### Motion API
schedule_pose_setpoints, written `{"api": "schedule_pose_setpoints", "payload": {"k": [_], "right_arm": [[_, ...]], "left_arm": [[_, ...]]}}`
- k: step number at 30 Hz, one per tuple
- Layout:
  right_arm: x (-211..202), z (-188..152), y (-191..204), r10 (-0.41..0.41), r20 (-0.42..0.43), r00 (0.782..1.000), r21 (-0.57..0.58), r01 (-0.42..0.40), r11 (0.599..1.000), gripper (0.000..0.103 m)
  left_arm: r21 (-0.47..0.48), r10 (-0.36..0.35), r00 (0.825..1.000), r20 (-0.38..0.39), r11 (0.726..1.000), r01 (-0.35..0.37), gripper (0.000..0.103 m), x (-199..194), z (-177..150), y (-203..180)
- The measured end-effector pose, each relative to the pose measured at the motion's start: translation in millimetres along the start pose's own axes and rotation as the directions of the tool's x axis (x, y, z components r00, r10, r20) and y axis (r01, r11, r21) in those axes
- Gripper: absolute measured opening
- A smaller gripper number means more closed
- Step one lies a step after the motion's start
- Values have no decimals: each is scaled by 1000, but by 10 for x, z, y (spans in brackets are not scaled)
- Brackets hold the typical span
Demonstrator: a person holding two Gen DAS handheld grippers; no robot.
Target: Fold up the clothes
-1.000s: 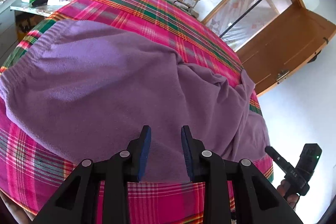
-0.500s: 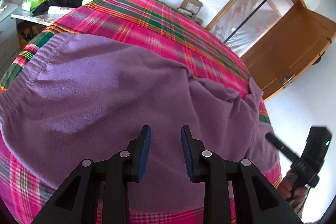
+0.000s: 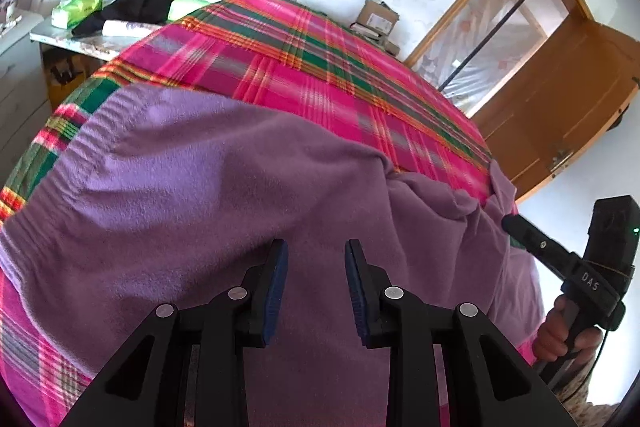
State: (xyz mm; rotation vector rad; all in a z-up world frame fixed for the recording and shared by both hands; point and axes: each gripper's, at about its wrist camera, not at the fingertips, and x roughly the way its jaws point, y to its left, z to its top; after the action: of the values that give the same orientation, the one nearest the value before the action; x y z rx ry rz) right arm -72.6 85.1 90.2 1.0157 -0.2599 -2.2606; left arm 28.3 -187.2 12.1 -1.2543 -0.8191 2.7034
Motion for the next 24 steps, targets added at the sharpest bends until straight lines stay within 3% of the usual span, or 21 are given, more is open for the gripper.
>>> {"api": "schedule_pose_setpoints", "payload": {"k": [3,14,17,22,24], "right_arm": [[10,13,-32,-21,-4,1000,13,21,1000,26],[190,73,234,50,-42,998,-42,-52,998,26],[292,184,334,105,-73,992,-67,-110,992,26],[510,245,475,70,-134,989,-120,-86,989,26],[613,242,490,17,-184,983,-143,-43,989,26]], "left_arm": [[5,1,1000,1,1000,-1,31,-10,8,-8],[3,1,1000,3,1000,-1,31,-25,-30,13],[-2,-1,1000,9,1000,1,31,-33,-18,28],[-9,5,1000,22,1000,-5,31,-89,12,84],[-5,20,999,38,1000,-20,31,-132,74,104]]}}
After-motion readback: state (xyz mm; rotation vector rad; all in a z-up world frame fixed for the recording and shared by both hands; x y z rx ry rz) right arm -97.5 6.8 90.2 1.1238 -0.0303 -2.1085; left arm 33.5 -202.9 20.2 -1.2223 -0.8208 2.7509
